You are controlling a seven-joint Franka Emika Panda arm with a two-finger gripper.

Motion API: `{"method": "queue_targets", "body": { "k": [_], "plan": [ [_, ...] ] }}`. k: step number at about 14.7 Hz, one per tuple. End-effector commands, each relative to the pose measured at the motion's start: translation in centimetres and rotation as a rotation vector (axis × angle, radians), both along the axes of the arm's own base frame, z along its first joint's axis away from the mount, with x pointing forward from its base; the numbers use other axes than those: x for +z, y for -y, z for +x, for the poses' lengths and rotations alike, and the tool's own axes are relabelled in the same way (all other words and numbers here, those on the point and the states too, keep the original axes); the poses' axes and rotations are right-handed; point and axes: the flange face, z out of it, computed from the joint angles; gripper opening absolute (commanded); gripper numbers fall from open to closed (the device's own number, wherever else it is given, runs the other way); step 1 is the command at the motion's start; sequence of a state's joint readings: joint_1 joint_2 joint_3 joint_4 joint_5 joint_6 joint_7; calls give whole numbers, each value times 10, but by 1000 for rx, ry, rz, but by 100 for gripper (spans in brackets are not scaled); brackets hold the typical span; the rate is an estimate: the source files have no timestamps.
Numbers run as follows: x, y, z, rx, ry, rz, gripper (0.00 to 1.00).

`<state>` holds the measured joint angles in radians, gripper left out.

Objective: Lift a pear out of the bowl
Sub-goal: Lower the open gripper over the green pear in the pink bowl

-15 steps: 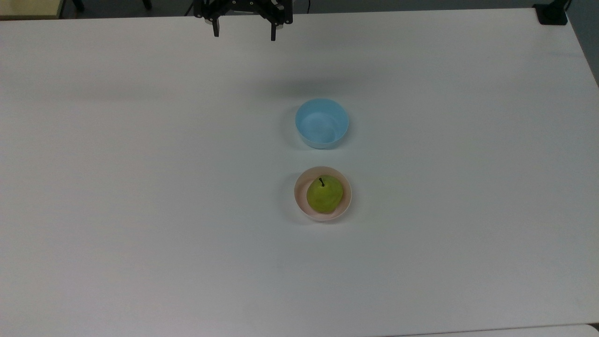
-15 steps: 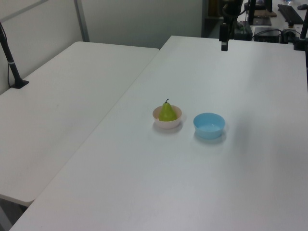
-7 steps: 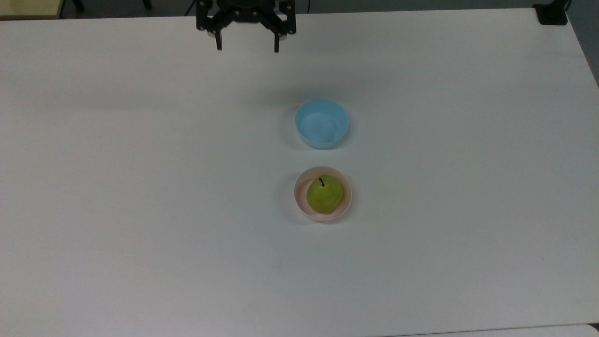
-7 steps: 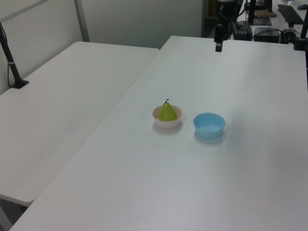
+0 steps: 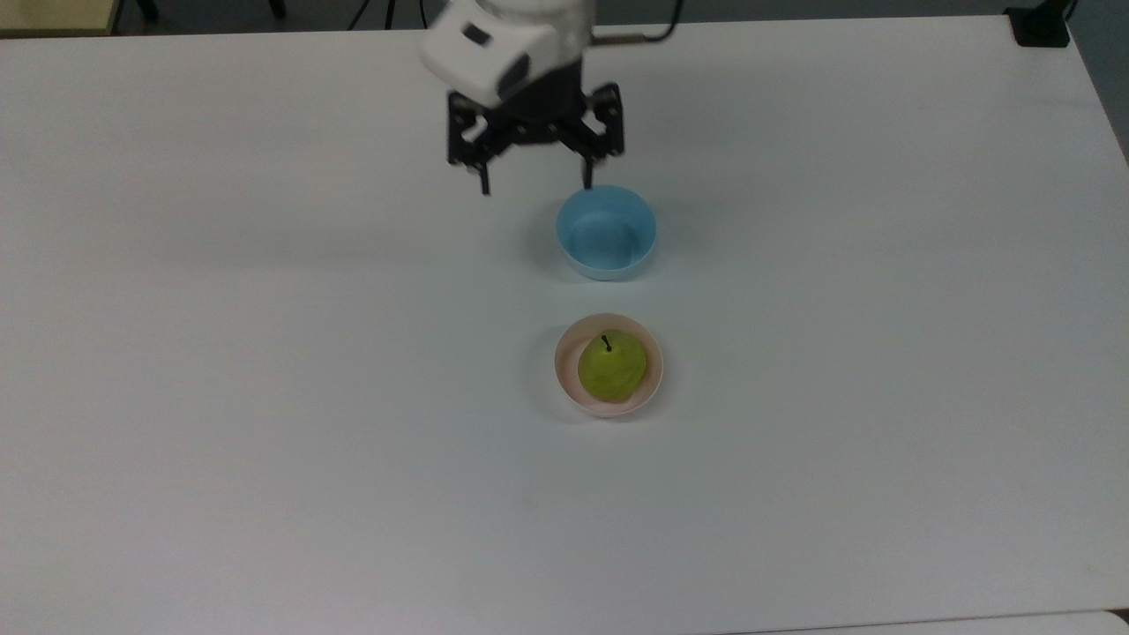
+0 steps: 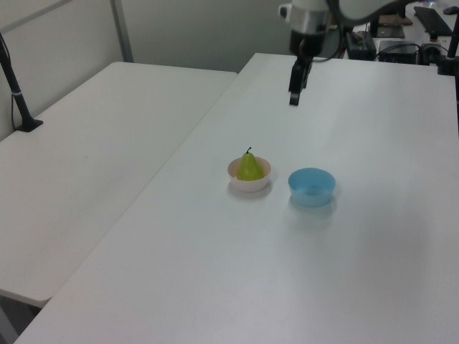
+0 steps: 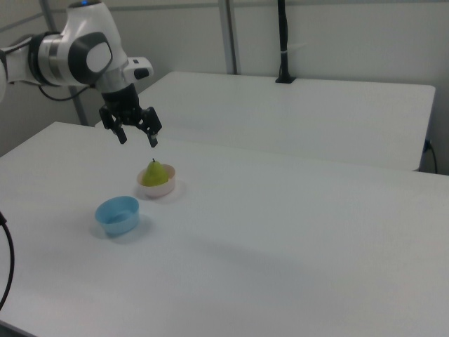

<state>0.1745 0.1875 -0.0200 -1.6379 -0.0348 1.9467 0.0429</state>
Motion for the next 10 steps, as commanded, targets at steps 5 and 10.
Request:
{"method": "queue_targets", "body": {
  "k": [5,10],
  "plan": [
    [-94,-53,46,71,41,14,100],
    [-143,-70,59,98,66,11,97]
  ]
}}
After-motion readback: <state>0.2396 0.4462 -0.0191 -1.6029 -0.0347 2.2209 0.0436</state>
